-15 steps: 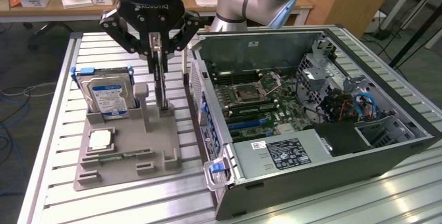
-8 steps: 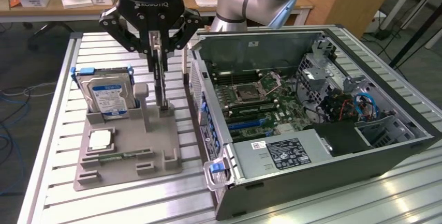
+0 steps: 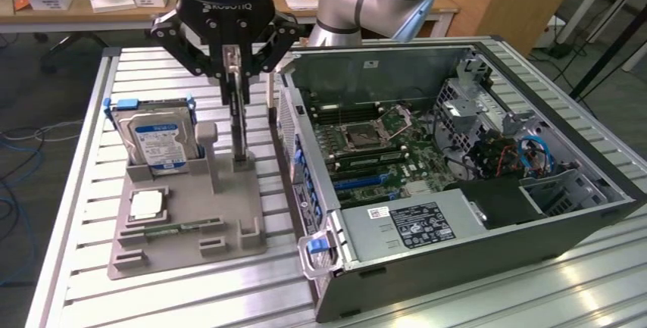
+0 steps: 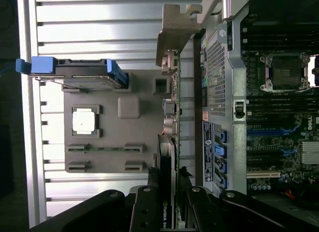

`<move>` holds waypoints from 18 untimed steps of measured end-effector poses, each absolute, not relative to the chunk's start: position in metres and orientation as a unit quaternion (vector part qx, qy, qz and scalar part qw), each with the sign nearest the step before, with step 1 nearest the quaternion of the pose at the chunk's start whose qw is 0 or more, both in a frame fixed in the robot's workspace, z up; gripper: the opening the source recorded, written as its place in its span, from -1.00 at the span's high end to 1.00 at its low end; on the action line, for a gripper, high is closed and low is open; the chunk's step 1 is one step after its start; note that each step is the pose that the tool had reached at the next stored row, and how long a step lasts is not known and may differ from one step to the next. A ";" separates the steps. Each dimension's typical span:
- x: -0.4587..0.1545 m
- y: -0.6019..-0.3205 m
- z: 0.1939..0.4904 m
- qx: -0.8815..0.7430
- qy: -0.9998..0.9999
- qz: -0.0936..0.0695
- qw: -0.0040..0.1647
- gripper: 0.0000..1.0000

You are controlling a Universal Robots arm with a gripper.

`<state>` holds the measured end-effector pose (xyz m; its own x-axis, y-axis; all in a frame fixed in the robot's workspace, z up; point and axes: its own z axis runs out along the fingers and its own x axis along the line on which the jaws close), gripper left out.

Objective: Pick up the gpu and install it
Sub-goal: 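Pick up the gpu and move the gpu toward the slot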

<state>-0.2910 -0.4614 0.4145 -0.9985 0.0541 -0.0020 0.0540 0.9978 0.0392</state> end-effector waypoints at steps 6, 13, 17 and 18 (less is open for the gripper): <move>-0.286 -0.461 0.414 0.027 0.999 0.020 0.001 0.47; -0.281 -0.461 0.414 0.027 0.999 0.020 0.002 0.47; -0.277 -0.461 0.414 0.027 0.999 0.020 0.001 0.47; -0.276 -0.461 0.414 0.027 0.999 0.020 0.002 0.47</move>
